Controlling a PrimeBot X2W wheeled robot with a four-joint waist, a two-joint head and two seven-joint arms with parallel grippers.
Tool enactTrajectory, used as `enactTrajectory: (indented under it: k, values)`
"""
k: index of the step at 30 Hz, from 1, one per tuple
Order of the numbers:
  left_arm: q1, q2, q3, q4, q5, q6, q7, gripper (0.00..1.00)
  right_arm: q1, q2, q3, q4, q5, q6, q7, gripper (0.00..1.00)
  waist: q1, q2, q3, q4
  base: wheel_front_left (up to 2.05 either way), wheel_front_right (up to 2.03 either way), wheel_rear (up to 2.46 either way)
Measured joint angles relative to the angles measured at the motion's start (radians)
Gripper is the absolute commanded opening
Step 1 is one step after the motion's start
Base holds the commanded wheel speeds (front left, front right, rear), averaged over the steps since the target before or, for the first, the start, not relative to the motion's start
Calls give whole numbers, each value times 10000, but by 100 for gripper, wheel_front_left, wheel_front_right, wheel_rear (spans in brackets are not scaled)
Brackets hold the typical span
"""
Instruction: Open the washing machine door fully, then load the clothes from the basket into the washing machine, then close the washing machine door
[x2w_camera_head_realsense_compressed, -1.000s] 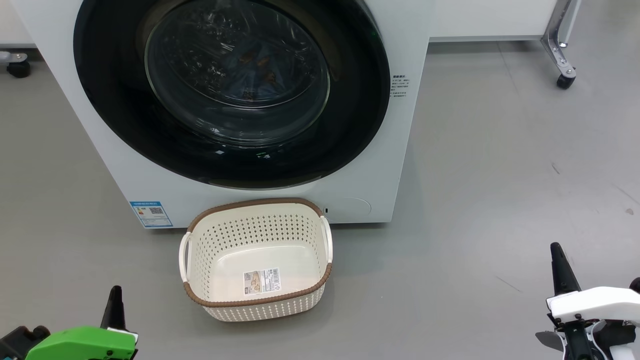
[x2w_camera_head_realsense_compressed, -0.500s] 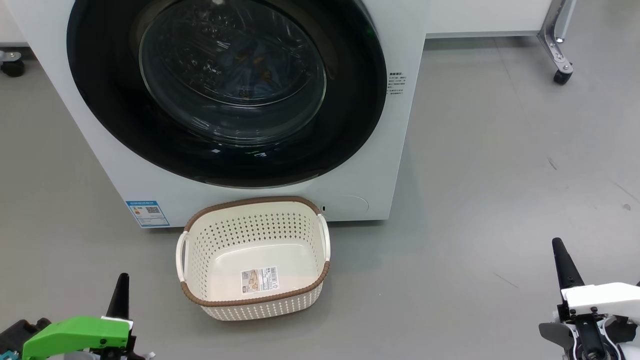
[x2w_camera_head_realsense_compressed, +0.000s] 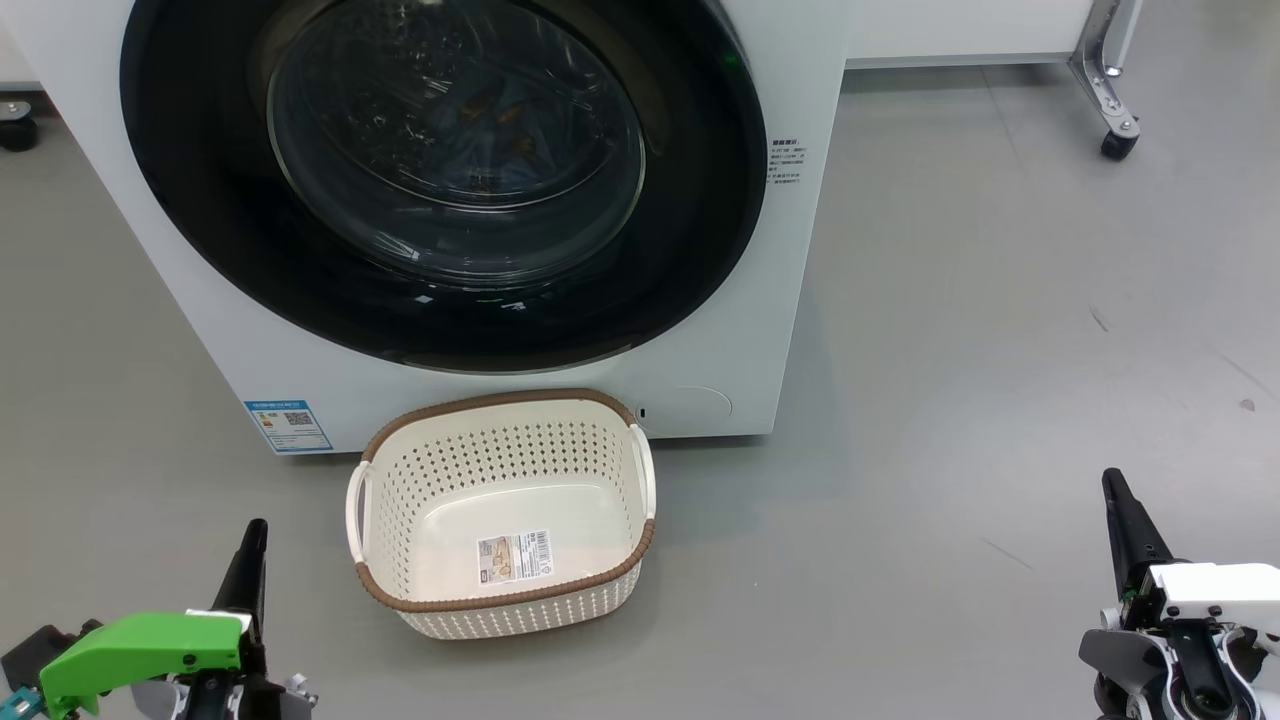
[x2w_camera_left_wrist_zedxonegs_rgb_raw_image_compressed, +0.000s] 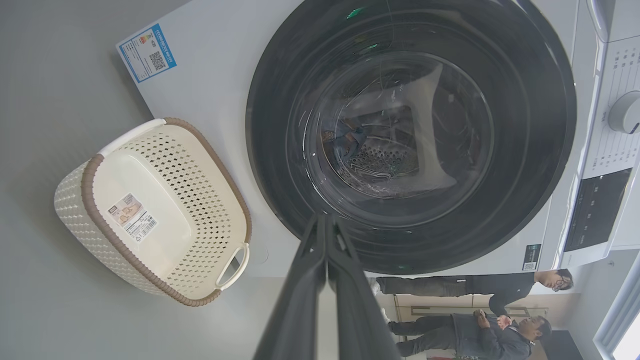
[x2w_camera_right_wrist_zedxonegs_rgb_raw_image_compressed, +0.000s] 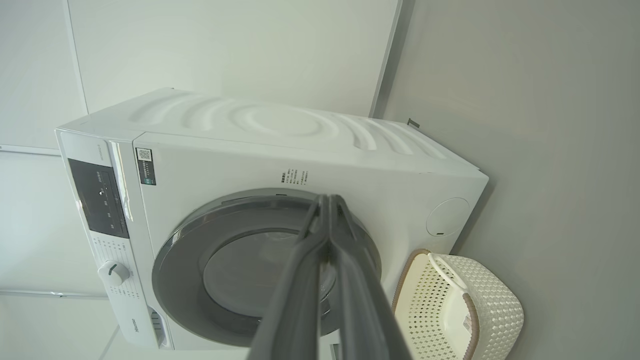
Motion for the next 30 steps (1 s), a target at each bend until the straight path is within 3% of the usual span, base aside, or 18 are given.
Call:
enactTrajectory:
  k: [10,30]
  values:
    - [-249,17,-13,8,-1139,-79,336,0,-198,100,-205,105,1394,31,274,0,0,0,43,-60,0,0,0]
    - [-259,23,-35,4,-1220,-79,334,0,-201,102,-228,111,1442,38,345,0,0,0,44,-60,0,0,0]
